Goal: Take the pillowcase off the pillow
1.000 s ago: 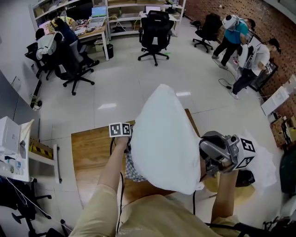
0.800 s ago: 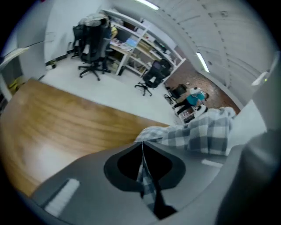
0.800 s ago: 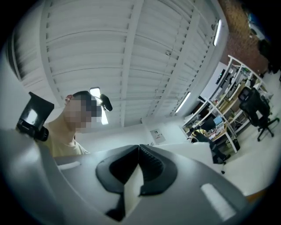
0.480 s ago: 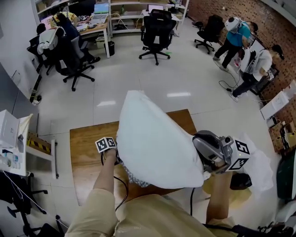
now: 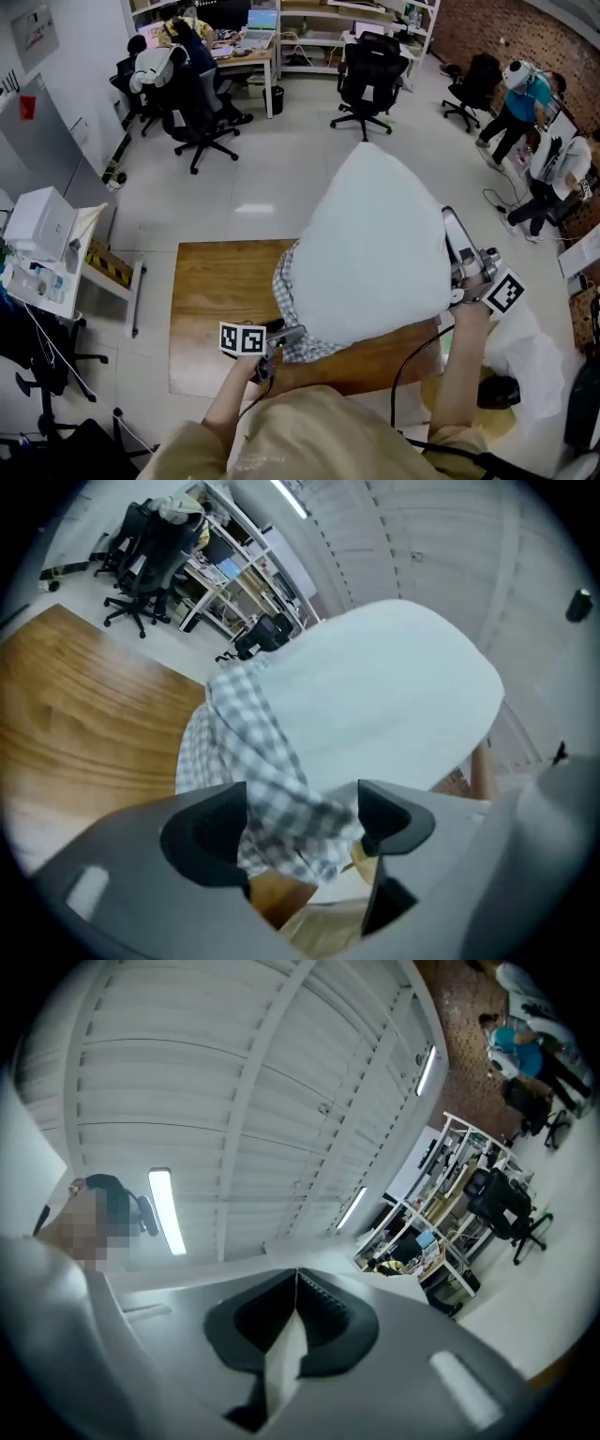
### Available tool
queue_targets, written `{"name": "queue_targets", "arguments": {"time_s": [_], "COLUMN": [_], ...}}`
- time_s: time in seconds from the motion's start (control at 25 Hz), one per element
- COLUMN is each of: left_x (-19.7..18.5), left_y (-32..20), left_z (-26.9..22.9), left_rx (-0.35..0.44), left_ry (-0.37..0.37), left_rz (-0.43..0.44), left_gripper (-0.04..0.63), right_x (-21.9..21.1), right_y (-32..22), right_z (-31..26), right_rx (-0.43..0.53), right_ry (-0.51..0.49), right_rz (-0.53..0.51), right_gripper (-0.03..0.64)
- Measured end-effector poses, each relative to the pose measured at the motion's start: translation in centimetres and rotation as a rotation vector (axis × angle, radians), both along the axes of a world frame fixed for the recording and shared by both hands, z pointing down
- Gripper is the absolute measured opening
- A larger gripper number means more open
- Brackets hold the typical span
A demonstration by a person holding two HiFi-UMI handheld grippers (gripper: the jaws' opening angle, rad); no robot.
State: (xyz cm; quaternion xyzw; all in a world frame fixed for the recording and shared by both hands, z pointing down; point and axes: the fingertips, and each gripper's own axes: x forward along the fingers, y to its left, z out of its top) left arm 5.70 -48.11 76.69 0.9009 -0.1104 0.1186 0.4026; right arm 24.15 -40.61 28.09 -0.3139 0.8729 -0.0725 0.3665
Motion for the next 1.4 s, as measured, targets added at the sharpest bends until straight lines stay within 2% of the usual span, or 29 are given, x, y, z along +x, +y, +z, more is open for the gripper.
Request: {"name": "queue_targets", "arguments": {"time_s": [0.08,0.12,0.16,0.24,0.32,0.36,0.52,0.56,0.6,0.68,0.72,0.76,0.8,0.88,0.96,1.0,1.12,1.2,1.28,1.4], "left_x": [0.7,1.0,1.2,1.8,2.2,2.2,1.6,1.2,0.7,-0.3,-0.6,-0.5,-0.1,1.2,0.7,-0.2,-3.4,-4.3,-3.2,0.4], "left_y": [2.3,3.0,3.5,4.1,3.8,3.4,1.0,0.9,1.4,3.2,3.6,2.9,1.1,-2.7,-3.6,-4.0,-6.2,-8.4,-11.1,-16.0], "left_z": [1.1,1.6,2.1,3.2,5.7,7.5,16.3,18.5,20.4,22.9,23.6,24.1,24.2,23.2,19.7,17.4,10.4,6.4,3.6,2.1], "left_rx": [0.037,0.05,0.064,0.111,0.172,0.198,0.307,0.292,0.231,0.042,-0.03,-0.049,0.0,0.142,0.145,0.126,0.073,0.089,0.112,0.122], "left_ry": [-0.048,-0.061,-0.07,-0.111,-0.219,-0.285,-0.537,-0.589,-0.64,-0.73,-0.756,-0.76,-0.736,-0.624,-0.494,-0.425,-0.205,-0.102,-0.037,-0.003], "left_rz": [0.024,0.035,0.046,0.055,0.03,0.013,-0.013,0.013,0.058,0.163,0.2,0.214,0.198,0.137,0.087,0.052,-0.083,-0.162,-0.19,-0.207], "left_gripper": [0.368,0.34,0.294,0.159,0.053,0.027,0.005,0.005,0.005,0.005,0.005,0.005,0.005,0.008,0.019,0.07,0.366,0.382,0.38,0.357], "right_x": [0.5,0.5,0.5,0.8,1.6,2.0,2.9,2.7,2.1,0.6,0.1,-0.3,-0.5,-0.7,-1.3,-1.6,-2.0,-1.5,-0.8,-2.1], "right_y": [-0.2,-0.3,-0.3,-0.1,0.5,0.9,1.9,2.1,2.2,2.2,2.0,2.0,2.0,2.5,3.0,3.1,3.5,4.1,4.4,3.9], "right_z": [-0.1,-0.2,-0.2,-0.3,-0.1,0.0,-0.7,-1.0,-1.2,-1.7,-1.9,-2.1,-2.2,-2.1,-2.1,-2.2,-2.4,-1.9,-0.4,0.6], "right_rx": [-0.003,-0.004,-0.004,-0.003,0.001,0.006,0.02,0.023,0.024,0.02,0.018,0.018,0.02,0.032,0.058,0.071,0.107,0.133,0.141,0.151], "right_ry": [-0.008,-0.012,-0.019,-0.04,-0.075,-0.098,-0.195,-0.203,-0.199,-0.178,-0.168,-0.156,-0.146,-0.132,-0.098,-0.073,-0.02,0.005,0.029,0.075], "right_rz": [-0.001,-0.005,-0.01,-0.02,-0.027,-0.03,-0.062,-0.071,-0.08,-0.103,-0.112,-0.116,-0.116,-0.119,-0.137,-0.144,-0.145,-0.161,-0.182,-0.233], "right_gripper": [0.003,0.003,0.003,0.003,0.003,0.003,0.002,0.002,0.002,0.002,0.002,0.002,0.002,0.002,0.002,0.003,0.003,0.003,0.003,0.003]}}
